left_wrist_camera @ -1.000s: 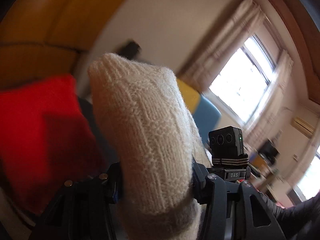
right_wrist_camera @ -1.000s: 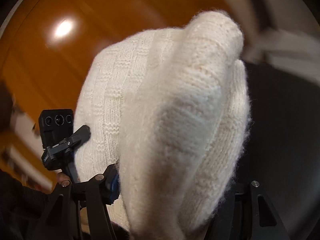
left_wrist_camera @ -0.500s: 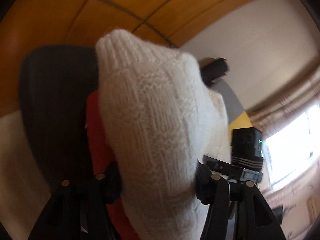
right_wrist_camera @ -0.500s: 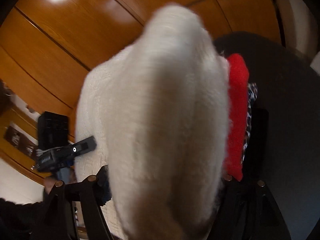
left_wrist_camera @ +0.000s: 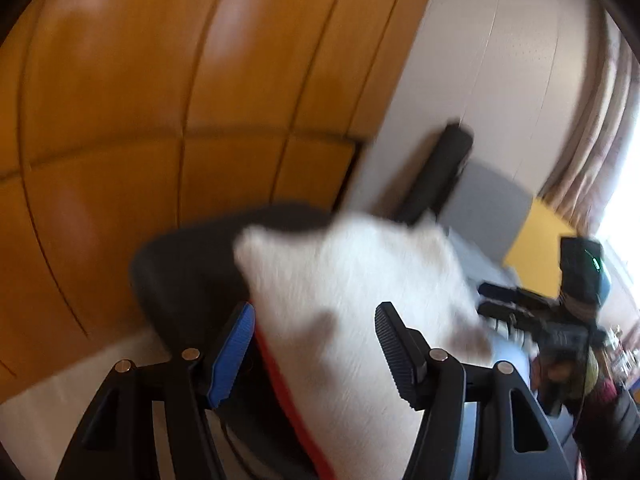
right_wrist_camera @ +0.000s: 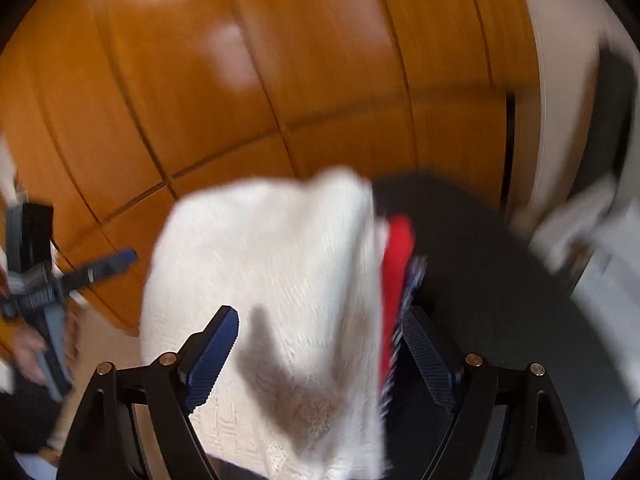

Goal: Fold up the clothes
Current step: 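Carry the folded sweater with both grippers and lower it onto the black seat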

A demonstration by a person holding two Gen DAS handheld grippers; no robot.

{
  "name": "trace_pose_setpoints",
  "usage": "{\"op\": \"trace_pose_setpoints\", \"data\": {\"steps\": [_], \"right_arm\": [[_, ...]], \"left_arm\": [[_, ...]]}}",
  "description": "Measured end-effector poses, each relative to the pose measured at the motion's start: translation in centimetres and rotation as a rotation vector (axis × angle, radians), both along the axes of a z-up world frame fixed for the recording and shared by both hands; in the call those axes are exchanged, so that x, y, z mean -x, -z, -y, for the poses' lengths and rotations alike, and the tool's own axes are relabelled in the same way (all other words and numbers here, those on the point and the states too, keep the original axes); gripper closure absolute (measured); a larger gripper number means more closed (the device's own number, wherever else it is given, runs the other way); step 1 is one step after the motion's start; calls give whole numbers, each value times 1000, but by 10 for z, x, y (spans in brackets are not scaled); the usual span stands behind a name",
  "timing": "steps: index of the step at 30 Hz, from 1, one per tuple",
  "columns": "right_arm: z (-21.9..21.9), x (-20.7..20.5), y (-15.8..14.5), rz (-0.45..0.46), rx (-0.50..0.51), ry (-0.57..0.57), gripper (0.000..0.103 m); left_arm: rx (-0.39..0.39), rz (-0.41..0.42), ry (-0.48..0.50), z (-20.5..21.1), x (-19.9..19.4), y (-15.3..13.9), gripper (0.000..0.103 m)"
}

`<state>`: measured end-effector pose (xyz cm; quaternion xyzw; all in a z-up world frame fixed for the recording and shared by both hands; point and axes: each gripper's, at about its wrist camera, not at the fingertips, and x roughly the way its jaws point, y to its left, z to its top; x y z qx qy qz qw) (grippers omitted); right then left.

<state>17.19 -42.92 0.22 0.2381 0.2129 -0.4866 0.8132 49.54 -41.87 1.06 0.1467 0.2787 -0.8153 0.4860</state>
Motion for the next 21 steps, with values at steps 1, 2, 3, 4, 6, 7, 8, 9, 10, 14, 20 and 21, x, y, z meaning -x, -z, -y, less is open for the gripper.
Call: {"op": "trace_pose_setpoints", "data": {"steps": [1,2,3,4,6,7,8,9,10,14,20,21], "right_arm": [[-7,-10,-9,-23,38,-37,18],[-12,-21,-17,-51,72,-75,18],[-16,-34,-21,-92,92,-113,18],[-19,-49,-23,-128,107,-151,18],[-22,-89,-17,-177,96,-215,20],[-28,-101,-10,-212,80,-227,20],[-15,-99,1,-235,44,-220,20],[-2,-97,12,-257,9,-213,20],[11,-96,24,-281,-26,-199,20],[57,-77,70,-181,-127,-75,17],[77,-73,76,-78,-127,-7,16],[81,-73,73,-74,-136,-1,16]], "left_arm": [[21,-12,14,-2,5,-7,39],[34,-24,33,-2,11,-10,39],[39,-35,54,0,18,-9,39],[35,-41,71,9,26,-5,39],[1,-34,88,37,44,9,39],[-25,-20,87,49,51,18,39],[-45,-3,85,61,52,27,39],[-56,24,81,73,56,37,39],[-55,50,82,82,61,46,39],[-53,102,112,117,84,53,38],[-101,112,116,153,97,65,37],[-116,109,107,154,97,62,37]]}}
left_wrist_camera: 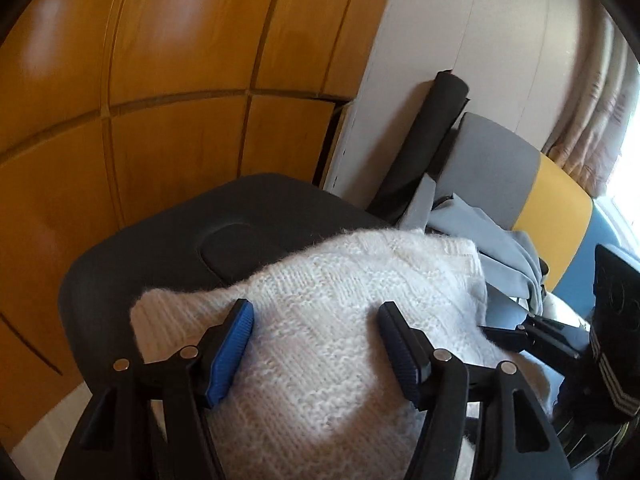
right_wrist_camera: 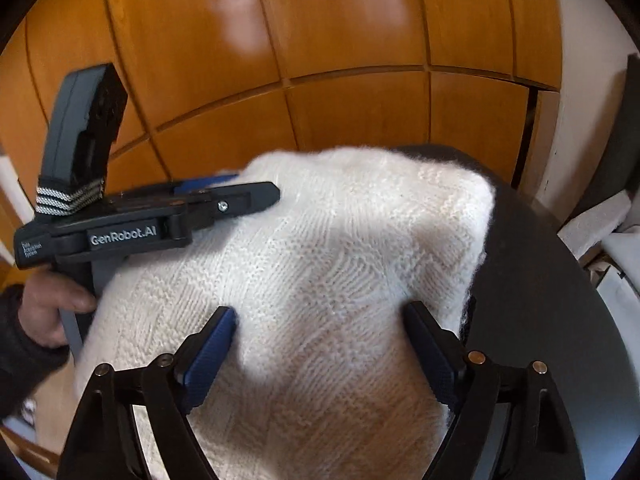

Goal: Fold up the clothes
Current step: 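Carry the folded sweater with both grippers and lower it onto the black seat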

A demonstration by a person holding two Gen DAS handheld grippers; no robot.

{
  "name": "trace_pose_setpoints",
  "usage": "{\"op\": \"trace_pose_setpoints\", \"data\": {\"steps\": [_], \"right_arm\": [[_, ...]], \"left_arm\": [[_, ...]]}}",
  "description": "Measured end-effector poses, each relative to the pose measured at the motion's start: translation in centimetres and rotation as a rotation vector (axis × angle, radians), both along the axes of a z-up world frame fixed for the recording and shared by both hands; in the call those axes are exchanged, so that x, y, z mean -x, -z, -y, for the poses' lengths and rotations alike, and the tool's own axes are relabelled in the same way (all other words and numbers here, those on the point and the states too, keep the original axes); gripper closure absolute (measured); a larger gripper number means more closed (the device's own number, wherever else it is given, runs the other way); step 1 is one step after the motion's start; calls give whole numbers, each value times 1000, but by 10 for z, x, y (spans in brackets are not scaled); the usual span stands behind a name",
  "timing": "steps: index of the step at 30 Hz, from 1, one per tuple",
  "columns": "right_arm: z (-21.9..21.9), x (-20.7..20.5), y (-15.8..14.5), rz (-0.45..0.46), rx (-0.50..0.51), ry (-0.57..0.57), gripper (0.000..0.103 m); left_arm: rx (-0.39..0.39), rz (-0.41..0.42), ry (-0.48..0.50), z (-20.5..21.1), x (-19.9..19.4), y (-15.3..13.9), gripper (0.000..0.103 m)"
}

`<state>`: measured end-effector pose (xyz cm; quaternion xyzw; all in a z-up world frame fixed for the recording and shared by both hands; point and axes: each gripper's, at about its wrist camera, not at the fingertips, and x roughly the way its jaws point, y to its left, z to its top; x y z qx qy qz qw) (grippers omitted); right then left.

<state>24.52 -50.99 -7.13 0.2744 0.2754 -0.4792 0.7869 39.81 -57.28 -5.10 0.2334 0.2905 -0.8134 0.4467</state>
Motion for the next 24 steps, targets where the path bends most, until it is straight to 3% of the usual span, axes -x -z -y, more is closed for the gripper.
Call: {"op": "trace_pose_setpoints", "data": {"steps": [3,6,12,16,21,24], "right_arm": [[-11,4,-7,8,-31,26,13],[-12,14,-9,-42,-23,29,11],[-30,16,-17,-53,20,92,9],[-50,10,-33,-36,74,151,7],[-82,3,-55,-44,137,269,0],[-101,-6,-65,-45,149,336,0]], "left_arm": [[55,60,2,-17,11,-10,37],[126,112,3,-32,23,-12,35],[125,27,-75,-56,13,-34,31],[176,41,-159,-84,3,-56,31],[263,99,-340,-135,-19,-79,31],[242,102,-396,-169,-31,-79,31]]}}
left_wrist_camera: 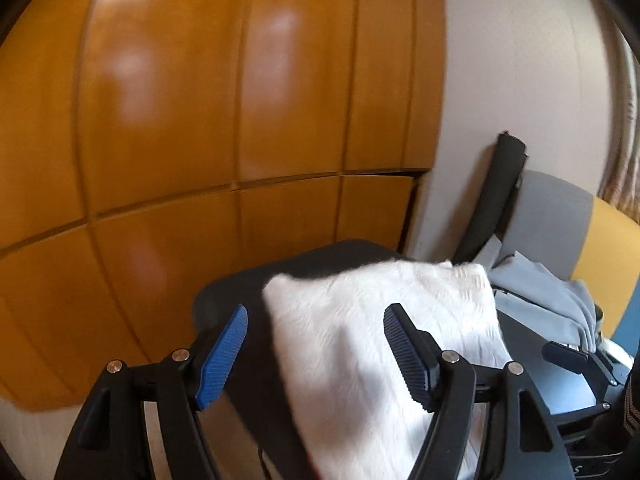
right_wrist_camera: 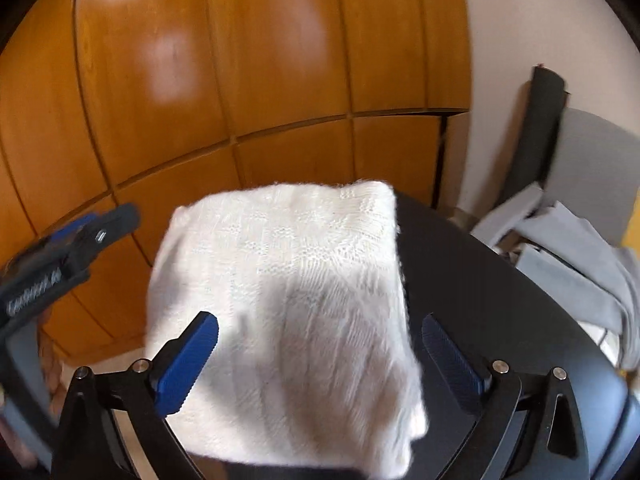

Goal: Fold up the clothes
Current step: 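Carry the folded sweater with both grippers and lower it onto the black seat, then open both grippers and release the folded sweater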

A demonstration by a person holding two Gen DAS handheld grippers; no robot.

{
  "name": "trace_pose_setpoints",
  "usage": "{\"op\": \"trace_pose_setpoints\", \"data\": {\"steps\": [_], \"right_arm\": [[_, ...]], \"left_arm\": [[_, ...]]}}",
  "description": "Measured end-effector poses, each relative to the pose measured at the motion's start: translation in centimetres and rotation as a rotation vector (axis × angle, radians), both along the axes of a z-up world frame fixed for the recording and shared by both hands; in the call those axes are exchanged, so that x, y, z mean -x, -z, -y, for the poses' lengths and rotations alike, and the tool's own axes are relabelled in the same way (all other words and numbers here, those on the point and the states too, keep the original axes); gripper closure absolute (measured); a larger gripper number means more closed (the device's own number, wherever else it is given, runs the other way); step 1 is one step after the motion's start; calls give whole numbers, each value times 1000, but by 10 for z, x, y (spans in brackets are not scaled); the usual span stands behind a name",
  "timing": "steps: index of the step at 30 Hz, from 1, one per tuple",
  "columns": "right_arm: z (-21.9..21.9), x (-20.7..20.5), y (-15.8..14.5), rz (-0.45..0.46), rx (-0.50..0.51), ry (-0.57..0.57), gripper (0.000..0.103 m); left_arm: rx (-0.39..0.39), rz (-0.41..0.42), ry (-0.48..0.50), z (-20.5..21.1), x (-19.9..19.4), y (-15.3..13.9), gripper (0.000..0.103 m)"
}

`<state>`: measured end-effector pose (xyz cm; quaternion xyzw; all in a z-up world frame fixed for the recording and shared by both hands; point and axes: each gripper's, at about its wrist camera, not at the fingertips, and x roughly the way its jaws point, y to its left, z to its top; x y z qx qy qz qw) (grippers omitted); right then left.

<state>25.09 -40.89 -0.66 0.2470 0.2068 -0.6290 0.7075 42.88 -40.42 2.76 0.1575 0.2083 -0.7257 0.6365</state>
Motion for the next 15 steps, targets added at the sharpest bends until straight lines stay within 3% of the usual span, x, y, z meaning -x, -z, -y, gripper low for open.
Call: {"op": "trace_pose_setpoints", "data": {"steps": [4,6,11,15], "right_arm": [[-37,-12,2,-19,11,63,0],[-52,-13,4,-12,29,79,0],[-57,-13,-4,-80,73,115,0],[-61,-12,-14,-98,97,141,0]], "left_arm": [[-96,-7,1,-27,-1,15,31],[-107,16,-63,-39,-3,19,33],[-15,155,-151,-58,-1,4,40],[21,133,-173,-62,-5,-14,40]]}}
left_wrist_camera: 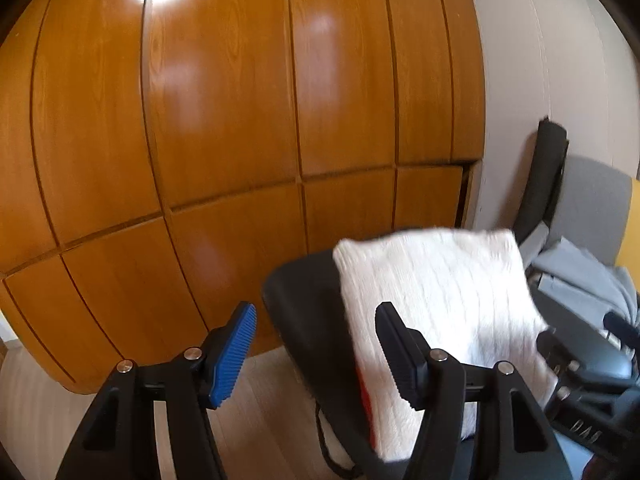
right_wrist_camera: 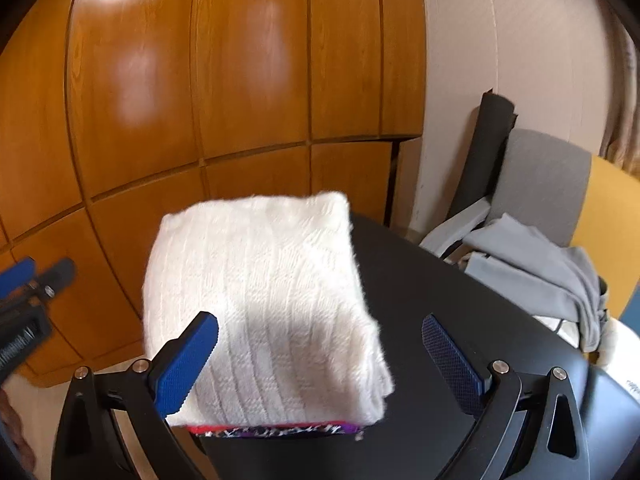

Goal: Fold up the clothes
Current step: 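Open both grippers and release the folded sweater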

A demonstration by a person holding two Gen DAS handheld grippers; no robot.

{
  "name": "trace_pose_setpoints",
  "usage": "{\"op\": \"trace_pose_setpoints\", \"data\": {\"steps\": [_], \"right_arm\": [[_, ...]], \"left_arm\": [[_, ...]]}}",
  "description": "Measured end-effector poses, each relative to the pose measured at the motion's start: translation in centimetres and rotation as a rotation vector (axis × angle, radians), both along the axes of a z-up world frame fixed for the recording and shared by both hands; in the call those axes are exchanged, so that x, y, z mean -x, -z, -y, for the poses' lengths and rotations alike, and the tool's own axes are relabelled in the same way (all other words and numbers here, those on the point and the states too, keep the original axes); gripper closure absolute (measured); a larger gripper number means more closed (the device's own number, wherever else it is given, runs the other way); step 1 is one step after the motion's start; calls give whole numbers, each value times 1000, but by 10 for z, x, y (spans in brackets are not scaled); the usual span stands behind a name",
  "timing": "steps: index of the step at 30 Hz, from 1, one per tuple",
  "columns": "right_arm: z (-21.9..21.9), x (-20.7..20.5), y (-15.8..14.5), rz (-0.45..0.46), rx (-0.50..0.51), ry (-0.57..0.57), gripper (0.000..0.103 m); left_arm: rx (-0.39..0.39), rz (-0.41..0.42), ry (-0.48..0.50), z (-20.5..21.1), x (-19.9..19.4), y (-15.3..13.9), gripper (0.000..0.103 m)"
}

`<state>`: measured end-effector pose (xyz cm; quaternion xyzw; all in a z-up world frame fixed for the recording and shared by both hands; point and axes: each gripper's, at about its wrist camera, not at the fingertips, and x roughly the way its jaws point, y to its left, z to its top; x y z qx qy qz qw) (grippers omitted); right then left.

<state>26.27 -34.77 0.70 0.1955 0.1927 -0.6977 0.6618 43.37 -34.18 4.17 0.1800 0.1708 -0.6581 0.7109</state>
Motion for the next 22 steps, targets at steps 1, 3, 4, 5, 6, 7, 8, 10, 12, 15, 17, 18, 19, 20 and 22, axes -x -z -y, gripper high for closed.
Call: {"op": "trace_pose_setpoints", "data": {"steps": [1,3,4,5,6,7,8,10,12,15,17,18,19,20,22], "right_arm": [[-1,0,-1,0,1,-3,0],[-2,-2,-4,1,4,-9,0],[-3,-3,-4,-1,6,-14,0],[-4,-5,-4,-2,8,-19,0],[-5,-6,-4,-4,9,-26,0],[-4,-9,-3,-10,9,-33,0],[-3,-11,-3,-15,10,-39,0],[1,-14,-1,-22,8,-49,0],[2,-15,0,-21,6,-60,0],[2,-17,2,-13,-1,-72,0],[2,-17,3,-6,-5,-77,0],[3,-17,4,-4,-8,-80,0],[3,-17,4,-1,-10,-82,0],[3,-18,4,-1,-12,-83,0],[1,-18,4,-1,-11,-83,0]], "left_arm": [[-4,-16,8,3,0,-2,40],[-24,-63,29,8,-1,-3,40],[-34,-88,40,10,-3,-3,40],[-44,-107,49,11,-5,-2,40],[-53,-126,57,12,-7,0,40],[-58,-127,58,8,-10,-2,41],[-62,-113,56,4,-11,-3,41],[-80,-122,67,4,-7,-2,41],[-86,-131,65,4,-6,-1,41],[-88,-147,70,3,-6,0,41],[-63,-155,67,0,-7,-1,46],[-48,-155,67,-1,-7,-1,49],[-39,-152,69,0,-7,-1,51],[-36,-147,67,1,-7,0,54],[-38,-132,58,2,-6,0,54]]}}
